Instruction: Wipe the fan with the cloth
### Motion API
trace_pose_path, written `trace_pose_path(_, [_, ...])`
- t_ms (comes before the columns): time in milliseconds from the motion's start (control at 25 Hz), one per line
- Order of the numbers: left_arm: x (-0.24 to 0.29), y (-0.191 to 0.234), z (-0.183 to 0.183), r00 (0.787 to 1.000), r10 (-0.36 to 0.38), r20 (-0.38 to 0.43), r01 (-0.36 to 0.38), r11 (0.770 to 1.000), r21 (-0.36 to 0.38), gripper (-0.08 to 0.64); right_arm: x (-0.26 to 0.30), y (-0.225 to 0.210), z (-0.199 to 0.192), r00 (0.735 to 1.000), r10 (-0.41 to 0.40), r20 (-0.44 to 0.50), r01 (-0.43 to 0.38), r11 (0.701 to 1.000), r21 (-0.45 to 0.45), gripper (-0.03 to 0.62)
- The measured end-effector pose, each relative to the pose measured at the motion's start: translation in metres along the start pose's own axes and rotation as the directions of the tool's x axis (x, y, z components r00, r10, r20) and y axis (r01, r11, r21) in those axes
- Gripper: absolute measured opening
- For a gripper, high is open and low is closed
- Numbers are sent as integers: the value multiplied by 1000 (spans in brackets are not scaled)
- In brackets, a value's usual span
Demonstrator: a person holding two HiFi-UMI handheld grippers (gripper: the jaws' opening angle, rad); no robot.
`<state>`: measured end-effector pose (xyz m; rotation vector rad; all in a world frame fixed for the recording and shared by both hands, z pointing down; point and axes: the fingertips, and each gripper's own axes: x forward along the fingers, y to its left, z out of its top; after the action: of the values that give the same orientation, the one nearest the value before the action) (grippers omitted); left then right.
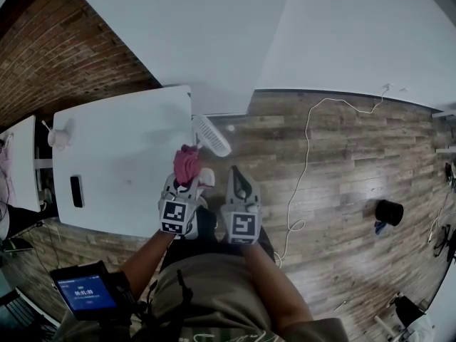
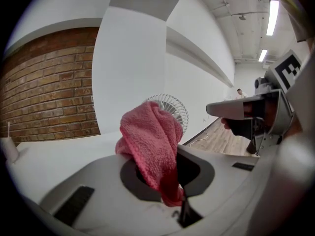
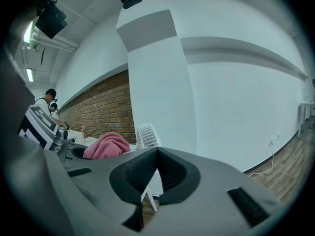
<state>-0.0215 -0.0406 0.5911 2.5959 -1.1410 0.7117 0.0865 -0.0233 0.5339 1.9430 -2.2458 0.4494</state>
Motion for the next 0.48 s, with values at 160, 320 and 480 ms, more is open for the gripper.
trace_pose_path(160, [-2, 0, 0, 1000, 2, 1, -2, 1000, -1, 52, 1, 3, 2, 1000, 1, 0, -1, 1000, -4, 0])
trace_pose_path(320, [-2, 0, -2, 1000, -11, -4, 11, 1000, 15, 52, 1, 4, 2, 1000, 0, -2, 0, 1000, -2, 0])
trace_pose_path(480, [-3, 1, -4, 1000, -17, -8, 17, 1000, 21, 52, 0, 7, 3, 1000, 3, 10, -3, 1000, -4, 0])
